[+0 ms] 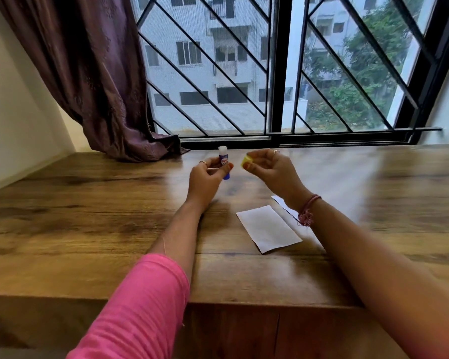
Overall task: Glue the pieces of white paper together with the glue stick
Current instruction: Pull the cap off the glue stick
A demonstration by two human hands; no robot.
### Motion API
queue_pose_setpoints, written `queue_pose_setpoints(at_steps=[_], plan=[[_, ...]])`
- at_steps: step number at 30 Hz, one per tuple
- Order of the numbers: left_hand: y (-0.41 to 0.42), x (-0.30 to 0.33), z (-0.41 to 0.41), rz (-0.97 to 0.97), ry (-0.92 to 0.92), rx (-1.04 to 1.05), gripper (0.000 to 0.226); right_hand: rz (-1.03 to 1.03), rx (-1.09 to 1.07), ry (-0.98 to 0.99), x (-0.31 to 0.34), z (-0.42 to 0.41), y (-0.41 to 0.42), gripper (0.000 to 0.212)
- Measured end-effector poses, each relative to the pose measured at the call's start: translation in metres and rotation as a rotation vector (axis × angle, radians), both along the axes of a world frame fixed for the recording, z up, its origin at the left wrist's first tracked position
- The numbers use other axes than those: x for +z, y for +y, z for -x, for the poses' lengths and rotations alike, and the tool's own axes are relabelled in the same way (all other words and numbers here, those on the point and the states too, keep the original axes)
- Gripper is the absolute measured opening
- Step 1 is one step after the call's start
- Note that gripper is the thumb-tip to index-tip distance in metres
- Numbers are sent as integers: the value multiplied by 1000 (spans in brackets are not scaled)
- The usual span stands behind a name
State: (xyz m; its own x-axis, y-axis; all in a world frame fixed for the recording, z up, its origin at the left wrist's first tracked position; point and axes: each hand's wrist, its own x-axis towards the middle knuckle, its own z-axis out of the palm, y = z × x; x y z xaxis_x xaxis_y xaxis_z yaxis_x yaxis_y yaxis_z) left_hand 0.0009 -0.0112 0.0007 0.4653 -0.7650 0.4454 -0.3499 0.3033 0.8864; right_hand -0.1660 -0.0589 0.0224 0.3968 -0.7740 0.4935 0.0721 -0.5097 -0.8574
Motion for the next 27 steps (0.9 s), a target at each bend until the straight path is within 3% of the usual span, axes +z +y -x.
queue_pose_setpoints(at_steps=[4, 8, 15, 19, 24, 27], plan=[[-3, 2, -7, 76, 150, 98, 33, 104, -48, 270, -9, -8, 2, 32], [-4, 2, -10, 85, 188, 99, 33, 126, -41, 504, -21, -11, 3, 27], [0, 7, -7, 101, 199, 88, 25, 156, -47, 618, -21, -10, 1, 35], [3, 11, -1, 112, 235, 37, 30, 162, -62, 583, -11, -3, 1, 47], [9, 21, 14, 121, 282, -95, 25, -21, -3, 191, 3, 0, 11, 45], [12, 25, 22, 131, 315, -156, 23, -84, 30, 55, 5, -1, 18, 40]])
